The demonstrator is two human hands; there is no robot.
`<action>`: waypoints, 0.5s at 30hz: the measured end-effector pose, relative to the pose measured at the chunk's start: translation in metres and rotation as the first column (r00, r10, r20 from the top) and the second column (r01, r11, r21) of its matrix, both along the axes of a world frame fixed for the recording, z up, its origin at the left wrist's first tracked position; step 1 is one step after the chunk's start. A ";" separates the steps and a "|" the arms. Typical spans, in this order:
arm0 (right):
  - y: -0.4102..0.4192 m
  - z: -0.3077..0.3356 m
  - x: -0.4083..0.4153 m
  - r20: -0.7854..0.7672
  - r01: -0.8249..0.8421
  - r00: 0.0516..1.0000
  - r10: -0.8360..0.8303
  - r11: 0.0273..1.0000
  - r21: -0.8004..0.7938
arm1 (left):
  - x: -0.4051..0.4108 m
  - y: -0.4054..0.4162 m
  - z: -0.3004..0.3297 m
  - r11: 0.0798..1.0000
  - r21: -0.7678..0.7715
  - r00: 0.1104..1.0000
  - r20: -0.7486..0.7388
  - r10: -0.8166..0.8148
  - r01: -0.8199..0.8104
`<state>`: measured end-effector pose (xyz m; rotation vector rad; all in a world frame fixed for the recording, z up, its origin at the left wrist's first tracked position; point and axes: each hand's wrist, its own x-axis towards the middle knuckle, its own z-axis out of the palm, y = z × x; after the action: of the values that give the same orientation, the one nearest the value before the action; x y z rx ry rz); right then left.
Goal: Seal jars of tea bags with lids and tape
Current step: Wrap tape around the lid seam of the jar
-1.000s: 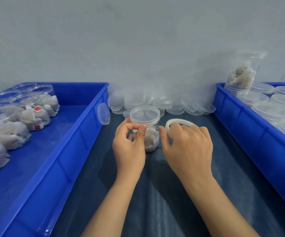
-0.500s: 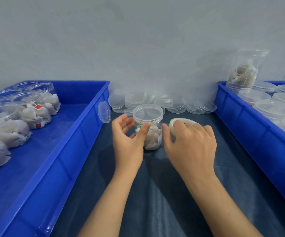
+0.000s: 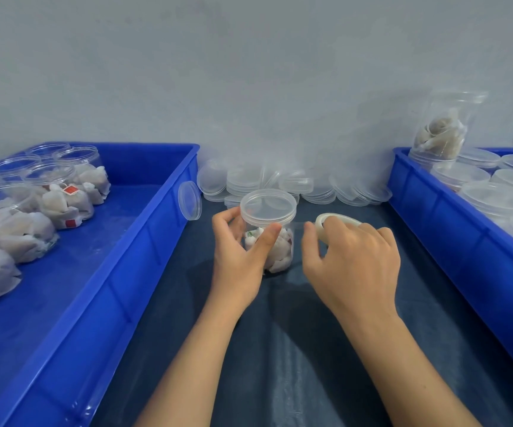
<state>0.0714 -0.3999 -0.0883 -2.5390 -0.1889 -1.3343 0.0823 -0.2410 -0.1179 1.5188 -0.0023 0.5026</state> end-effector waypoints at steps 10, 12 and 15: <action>-0.003 0.010 -0.006 0.014 -0.061 0.998 0.061 0.998 0.005 | -0.012 -0.013 0.005 0.997 0.068 0.997 0.068 0.029 -0.034; -0.005 0.011 -0.006 0.012 -0.070 0.998 0.070 0.997 0.013 | -0.012 -0.012 0.004 0.995 0.088 0.995 0.085 0.044 -0.052; -0.007 0.013 -0.007 0.004 -0.083 0.997 0.083 0.996 0.024 | -0.014 -0.013 0.006 0.993 0.106 0.995 0.089 0.046 -0.056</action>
<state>0.0647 -0.4071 -0.0752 -2.4812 -0.2741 -1.3020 0.0688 -0.2537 -0.1124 1.6053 -0.0591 0.6174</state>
